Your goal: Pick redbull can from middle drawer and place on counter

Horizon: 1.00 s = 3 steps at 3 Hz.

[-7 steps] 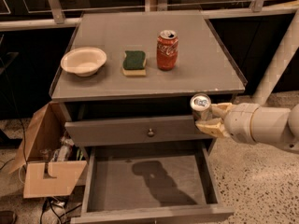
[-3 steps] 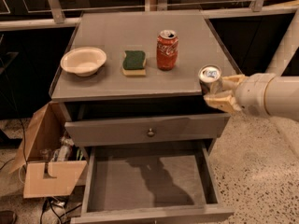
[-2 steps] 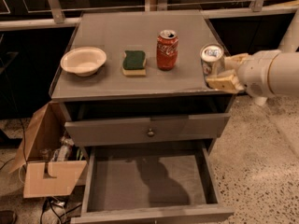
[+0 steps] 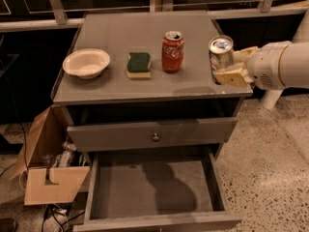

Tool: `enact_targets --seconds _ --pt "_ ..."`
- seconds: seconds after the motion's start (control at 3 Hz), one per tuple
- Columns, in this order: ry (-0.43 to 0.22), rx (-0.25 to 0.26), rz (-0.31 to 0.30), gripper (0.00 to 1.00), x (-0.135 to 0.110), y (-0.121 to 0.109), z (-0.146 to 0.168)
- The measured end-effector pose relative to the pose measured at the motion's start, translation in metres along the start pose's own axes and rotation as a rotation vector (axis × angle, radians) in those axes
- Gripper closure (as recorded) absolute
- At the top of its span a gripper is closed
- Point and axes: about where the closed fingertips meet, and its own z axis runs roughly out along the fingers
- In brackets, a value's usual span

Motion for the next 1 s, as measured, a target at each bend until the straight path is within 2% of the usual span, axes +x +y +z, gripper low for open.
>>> enact_targets --seconds 0.33,0.67,1.0 --pt "0.016 0.002 0.079 1.00 -0.0169 -0.0508 0.0197" --pt "0.014 0.004 0.081 1.00 -0.0191 -0.0526 0.0196" --pt "0.018 -0.012 0.113 1.00 -0.0142 -0.0580 0.0242"
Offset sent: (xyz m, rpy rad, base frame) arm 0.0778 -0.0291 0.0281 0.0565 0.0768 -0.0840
